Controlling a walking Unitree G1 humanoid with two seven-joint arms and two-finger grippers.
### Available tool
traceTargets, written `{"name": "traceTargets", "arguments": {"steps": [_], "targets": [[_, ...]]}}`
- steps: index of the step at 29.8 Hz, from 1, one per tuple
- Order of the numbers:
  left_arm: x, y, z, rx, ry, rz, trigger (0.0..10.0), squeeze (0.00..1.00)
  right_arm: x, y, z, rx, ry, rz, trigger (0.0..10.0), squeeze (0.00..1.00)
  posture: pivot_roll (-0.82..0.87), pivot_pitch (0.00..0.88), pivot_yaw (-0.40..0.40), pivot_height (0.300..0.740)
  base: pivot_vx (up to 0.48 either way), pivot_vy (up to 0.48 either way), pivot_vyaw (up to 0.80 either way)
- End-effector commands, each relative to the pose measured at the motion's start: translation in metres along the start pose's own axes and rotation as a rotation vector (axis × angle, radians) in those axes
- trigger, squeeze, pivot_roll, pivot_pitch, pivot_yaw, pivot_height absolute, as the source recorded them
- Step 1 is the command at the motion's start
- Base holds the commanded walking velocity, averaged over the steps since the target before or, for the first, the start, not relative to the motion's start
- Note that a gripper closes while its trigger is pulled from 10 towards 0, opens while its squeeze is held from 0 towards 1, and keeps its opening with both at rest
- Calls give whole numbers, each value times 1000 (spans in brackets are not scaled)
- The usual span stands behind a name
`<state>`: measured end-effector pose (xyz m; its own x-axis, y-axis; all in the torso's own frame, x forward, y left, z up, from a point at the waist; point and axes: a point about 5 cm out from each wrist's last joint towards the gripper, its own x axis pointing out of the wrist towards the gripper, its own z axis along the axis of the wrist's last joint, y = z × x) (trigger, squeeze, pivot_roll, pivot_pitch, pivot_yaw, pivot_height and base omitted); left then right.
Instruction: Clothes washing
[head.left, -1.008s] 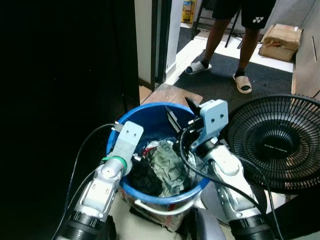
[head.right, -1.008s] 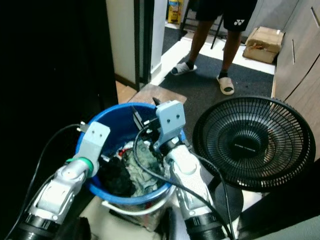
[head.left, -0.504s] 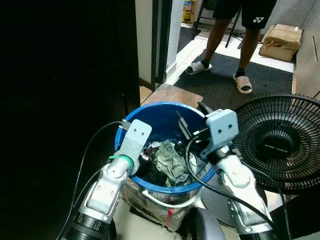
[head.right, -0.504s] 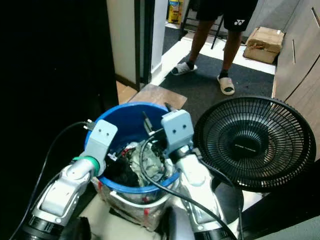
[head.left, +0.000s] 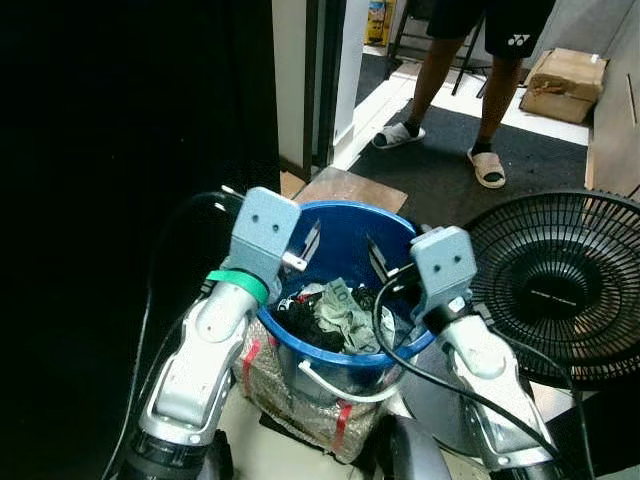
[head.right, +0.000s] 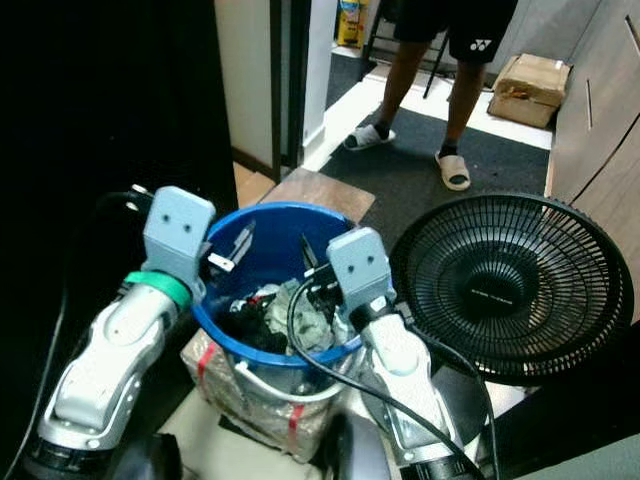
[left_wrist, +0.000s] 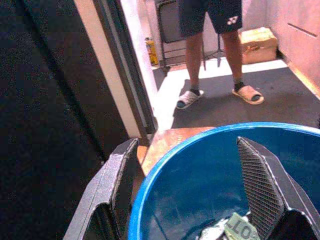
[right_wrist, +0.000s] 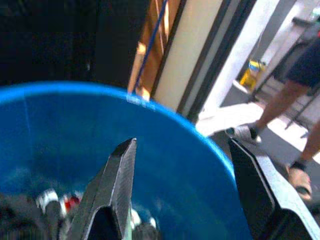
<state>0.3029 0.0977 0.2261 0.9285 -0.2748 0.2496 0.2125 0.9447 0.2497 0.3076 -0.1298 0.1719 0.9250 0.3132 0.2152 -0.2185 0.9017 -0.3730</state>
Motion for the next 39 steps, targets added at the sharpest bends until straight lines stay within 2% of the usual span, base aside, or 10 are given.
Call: {"name": "traceTargets", "arguments": {"steps": [1,6,12,18,25,27,28,32,33,39], "targets": [[-4,3,-1,-1,-1,23,10000,0,-2,-2,-11,-22,60,-19,10000,0,86,80,3,555,0,0,0],[-2,11,-13,-57,65,99,10000,0,1,-24,-37,-127,211,-98,10000,0,88,78,-4,555,0,0,0],[-1,24,-21,-46,92,161,10000,0,-9,-29,-54,-170,291,-43,10000,0,86,85,-7,555,0,0,0],[0,33,-23,-40,101,186,10000,0,-13,-29,-58,-152,281,4,10000,0,80,88,-1,555,0,0,0],[5,37,-23,-36,111,197,10000,0,16,7,-59,-79,226,157,10000,0,92,96,2,555,0,0,0],[5,37,-23,-36,111,197,10000,0,16,7,-59,-79,226,157,10000,0,92,96,2,555,0,0,0],[4,38,-23,-31,112,202,10000,0,20,20,-59,-43,223,206,10000,0,107,98,-7,555,0,0,0],[3,40,-23,-24,116,210,10000,0,22,33,-58,-11,220,256,10000,0,117,101,-13,555,0,0,0],[-2,43,-26,-9,132,232,10000,0,20,60,-54,78,191,383,10000,0,138,107,-26,555,0,0,0],[-4,45,-28,-7,142,241,10000,0,17,71,-49,164,157,467,10000,0,136,107,-25,555,0,0,0]]}}
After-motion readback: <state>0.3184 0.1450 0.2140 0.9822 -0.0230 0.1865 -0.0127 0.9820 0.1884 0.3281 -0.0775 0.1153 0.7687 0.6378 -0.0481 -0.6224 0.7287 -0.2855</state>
